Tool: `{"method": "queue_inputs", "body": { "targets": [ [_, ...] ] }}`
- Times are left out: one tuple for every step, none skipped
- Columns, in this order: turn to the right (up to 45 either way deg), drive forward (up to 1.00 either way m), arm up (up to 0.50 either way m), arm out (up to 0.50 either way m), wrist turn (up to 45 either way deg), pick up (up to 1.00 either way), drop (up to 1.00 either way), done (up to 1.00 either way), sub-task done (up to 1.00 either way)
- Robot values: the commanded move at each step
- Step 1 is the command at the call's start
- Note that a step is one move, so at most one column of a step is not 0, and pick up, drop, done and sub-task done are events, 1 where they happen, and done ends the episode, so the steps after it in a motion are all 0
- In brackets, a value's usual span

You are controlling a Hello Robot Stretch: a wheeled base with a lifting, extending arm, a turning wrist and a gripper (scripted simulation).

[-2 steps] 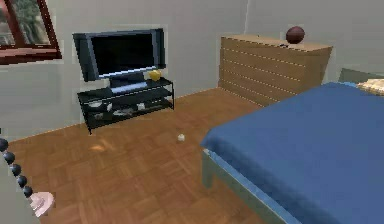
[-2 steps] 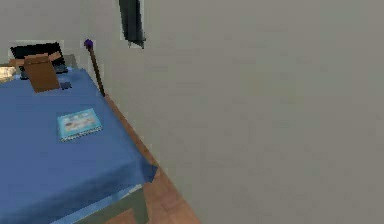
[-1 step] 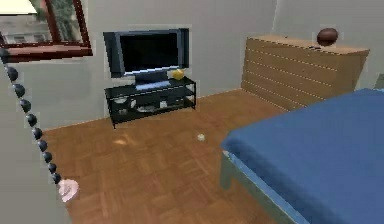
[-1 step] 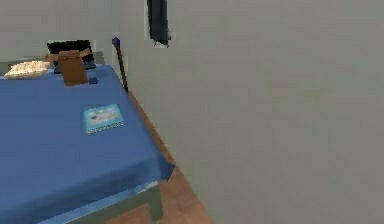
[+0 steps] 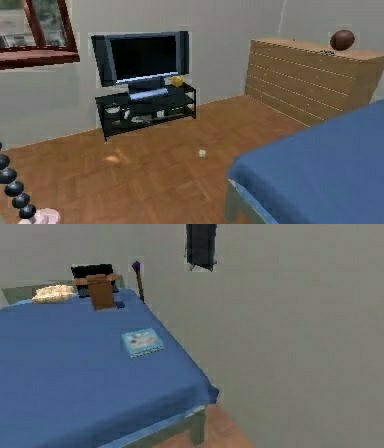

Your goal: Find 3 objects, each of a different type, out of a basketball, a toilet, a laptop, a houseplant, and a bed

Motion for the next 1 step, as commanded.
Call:
{"method": "queue_inputs", "body": {
  "targets": [
    [-9.0, 0.00, 0.00, 0.00, 0.0, 0.00, 0.00, 0.00, 0.00]
  ]
}}
